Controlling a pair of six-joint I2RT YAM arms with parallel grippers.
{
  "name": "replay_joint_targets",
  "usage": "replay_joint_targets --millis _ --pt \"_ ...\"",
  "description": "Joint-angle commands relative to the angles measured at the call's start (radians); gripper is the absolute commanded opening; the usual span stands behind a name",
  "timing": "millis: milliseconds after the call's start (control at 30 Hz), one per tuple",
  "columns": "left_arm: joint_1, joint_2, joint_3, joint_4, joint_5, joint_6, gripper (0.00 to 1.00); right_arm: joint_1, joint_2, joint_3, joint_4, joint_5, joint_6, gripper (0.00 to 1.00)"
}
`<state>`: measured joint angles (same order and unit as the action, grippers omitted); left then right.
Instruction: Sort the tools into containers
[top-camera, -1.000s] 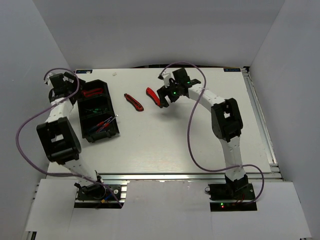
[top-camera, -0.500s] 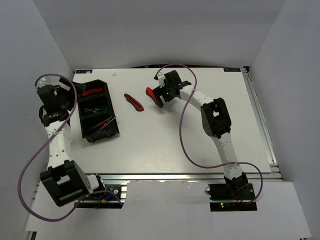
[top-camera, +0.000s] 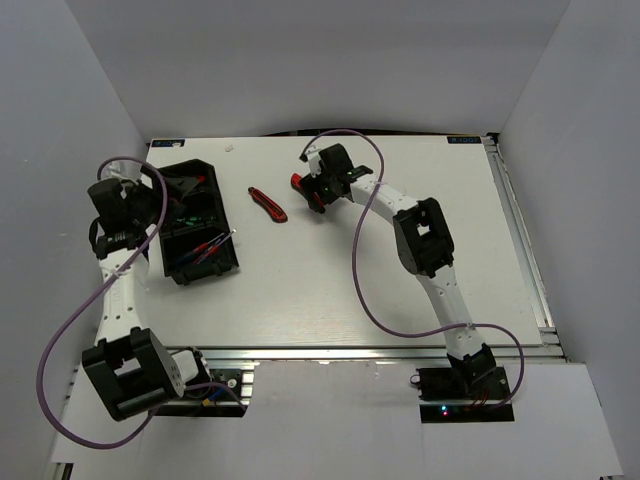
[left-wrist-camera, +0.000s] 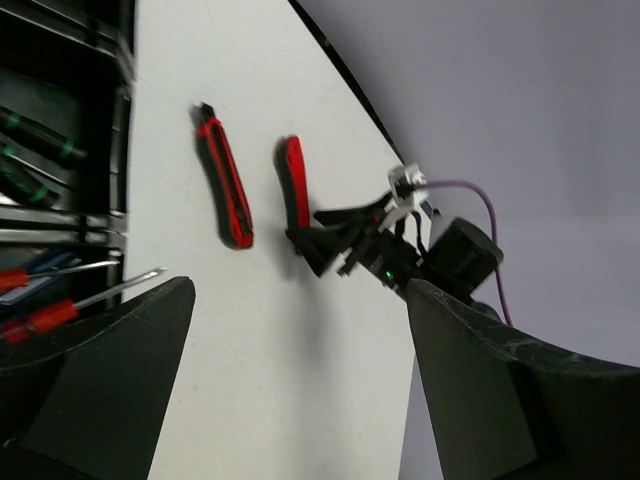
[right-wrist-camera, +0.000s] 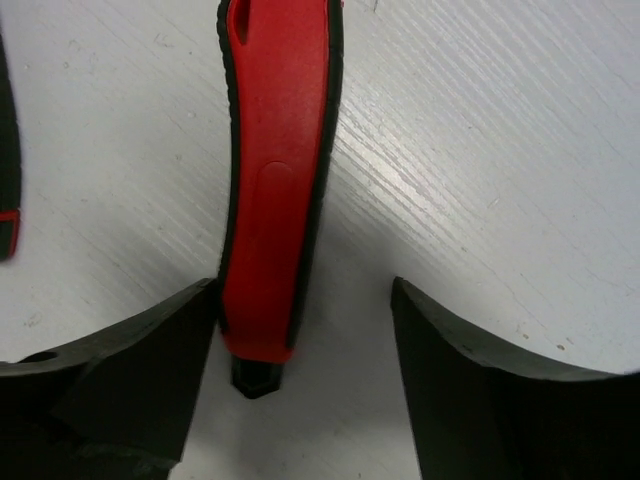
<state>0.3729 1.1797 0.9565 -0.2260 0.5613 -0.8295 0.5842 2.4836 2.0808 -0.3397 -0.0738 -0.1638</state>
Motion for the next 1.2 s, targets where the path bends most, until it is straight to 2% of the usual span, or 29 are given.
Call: replay_joint_targets --millis 0,67,100,267,367,400,467,500,867,1000,1167 --pt "-0.058 -0.022 0.002 0.005 0.037 -0.02 0.98 0.019 0.064 0.019 0.005 -0.004 0.012 0.73" --pt "-0.098 -0.006 -0.004 0.007 0.023 -0.023 0.98 0.019 0.064 0.021 0.005 -0.017 0.01 0.66" --pt "-0.148 -0.002 -0.005 0.008 -0.003 -0.029 0.98 0.019 0.063 0.021 0.005 -0.021 0.012 0.59" --pt "-0.296 0.076 -0.018 0.054 -0.057 -0.075 0.98 0.016 0.038 -0.011 0.002 -0.049 0.013 0.38" --pt "-0.356 0.135 -0.012 0.102 -0.072 -0.094 0.98 0.005 -0.001 -0.056 0.005 -0.07 0.018 0.2" --pt "-0.403 0.152 0.002 0.108 -0.075 -0.097 0.98 0.0 -0.012 -0.067 0.007 -0.076 0.021 0.16" --pt "-0.428 0.186 0.019 0.114 -0.08 -0.099 0.98 -0.01 -0.032 -0.099 0.008 -0.099 0.035 0.08" --pt "-0.451 0.219 0.03 0.119 -0.084 -0.099 0.98 -0.024 -0.06 -0.109 0.008 -0.11 0.04 0.0" --pt "-0.591 0.466 0.148 0.198 -0.072 -0.155 0.98 -0.116 -0.311 -0.318 0.051 -0.438 0.182 0.0" --pt "-0.62 0.54 0.211 0.203 -0.055 -0.158 0.98 -0.118 -0.396 -0.422 0.096 -0.501 0.256 0.0" --pt "-0.628 0.609 0.255 0.201 -0.07 -0.174 0.98 -0.112 -0.442 -0.465 0.117 -0.552 0.306 0.0"
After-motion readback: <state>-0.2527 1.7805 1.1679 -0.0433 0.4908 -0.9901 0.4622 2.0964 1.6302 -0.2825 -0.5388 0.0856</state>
